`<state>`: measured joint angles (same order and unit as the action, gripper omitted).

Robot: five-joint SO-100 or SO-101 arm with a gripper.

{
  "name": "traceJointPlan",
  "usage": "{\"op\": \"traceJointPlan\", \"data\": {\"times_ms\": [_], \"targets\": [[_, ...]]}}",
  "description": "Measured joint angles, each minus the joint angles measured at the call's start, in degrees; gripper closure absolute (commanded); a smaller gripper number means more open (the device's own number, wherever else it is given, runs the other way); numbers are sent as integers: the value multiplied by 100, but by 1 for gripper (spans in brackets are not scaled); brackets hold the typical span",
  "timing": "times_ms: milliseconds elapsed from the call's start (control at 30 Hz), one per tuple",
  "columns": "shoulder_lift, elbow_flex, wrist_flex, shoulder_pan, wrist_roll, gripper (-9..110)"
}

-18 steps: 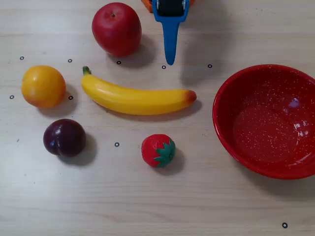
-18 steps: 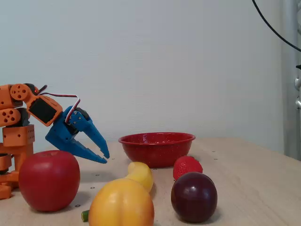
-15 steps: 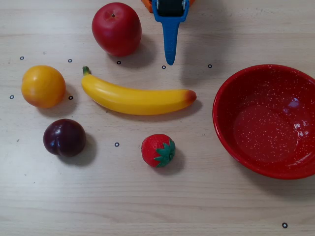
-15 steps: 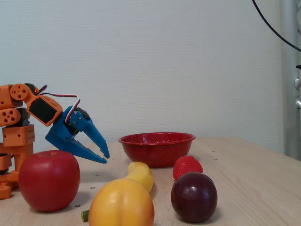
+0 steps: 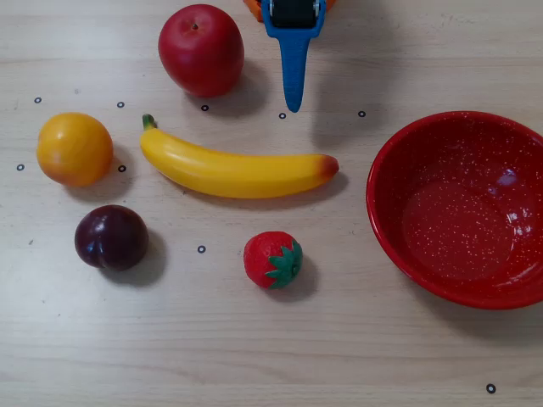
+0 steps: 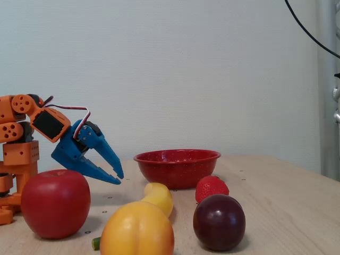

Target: Put plum in the red bowl.

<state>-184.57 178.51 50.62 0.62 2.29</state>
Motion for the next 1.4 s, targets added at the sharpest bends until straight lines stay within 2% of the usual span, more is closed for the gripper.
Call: {"op": "traceJointPlan", "data": {"times_ms": [367, 567, 667, 833, 1033, 1400], "targets": [[949, -642, -18, -9, 211, 101], [1740, -1661, -18, -132, 396, 101], [2285, -2294, 501, -193, 738, 101], [3313, -3700, 1644, -378, 1072, 101], [4896, -5396, 2109, -853, 1626, 101], [8710, -9853, 3894, -1846, 2057, 100]]}}
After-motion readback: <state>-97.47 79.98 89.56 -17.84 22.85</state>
